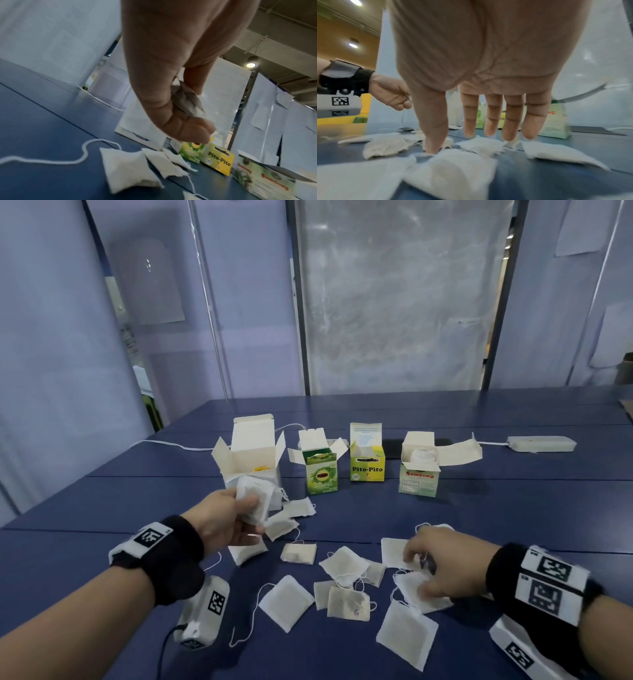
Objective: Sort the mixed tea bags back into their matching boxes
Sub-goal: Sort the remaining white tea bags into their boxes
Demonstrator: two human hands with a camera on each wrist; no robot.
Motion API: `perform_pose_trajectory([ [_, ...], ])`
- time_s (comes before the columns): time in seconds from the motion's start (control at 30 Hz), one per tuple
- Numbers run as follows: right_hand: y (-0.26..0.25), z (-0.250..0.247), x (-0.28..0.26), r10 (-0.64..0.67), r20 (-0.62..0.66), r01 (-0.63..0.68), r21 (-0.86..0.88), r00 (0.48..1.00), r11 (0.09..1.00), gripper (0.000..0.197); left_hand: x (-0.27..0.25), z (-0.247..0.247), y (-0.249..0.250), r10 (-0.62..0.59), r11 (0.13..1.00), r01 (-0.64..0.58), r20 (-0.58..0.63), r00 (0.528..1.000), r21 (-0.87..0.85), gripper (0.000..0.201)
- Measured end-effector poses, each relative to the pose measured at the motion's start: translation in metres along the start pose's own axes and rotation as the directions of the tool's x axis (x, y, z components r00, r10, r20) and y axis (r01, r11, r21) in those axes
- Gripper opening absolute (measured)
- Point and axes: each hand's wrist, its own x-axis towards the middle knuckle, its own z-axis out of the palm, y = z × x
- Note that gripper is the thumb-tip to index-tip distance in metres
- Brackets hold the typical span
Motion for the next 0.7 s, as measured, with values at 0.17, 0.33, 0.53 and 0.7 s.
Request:
perform_pose_trajectory([
  [0.17,-0.05,0.003,0.018,-0.235,0.033,0.236,-0.016,0.971,0.972,0.067,-0.006,-0.033,-0.014,-0.018,0.999,0.015,-0.11,0.994,-0.033,0.016],
  [0.33,-0.066,0.018,0.02,-0.338,0.219,0.373,-0.145,0.915,0.916,0.063,-0.004,-0.041,-0.023,-0.033,0.993,0.021,-0.098,0.995,-0.119,0.019],
  [0.53,-0.048,0.012,0.008,-0.361,0.24,0.365,0.031,0.901,0.931,0.04,0.0,-0.036,-0.036,-0.107,0.978,0.111,0.036,0.994,-0.179,0.018],
  [0.7,-0.063,-0.015,0.046,-0.273,0.073,0.272,0.03,0.959,0.962,0.036,-0.007,-0.047,-0.043,-0.128,0.978,0.145,0.119,0.985,-0.148,0.022],
])
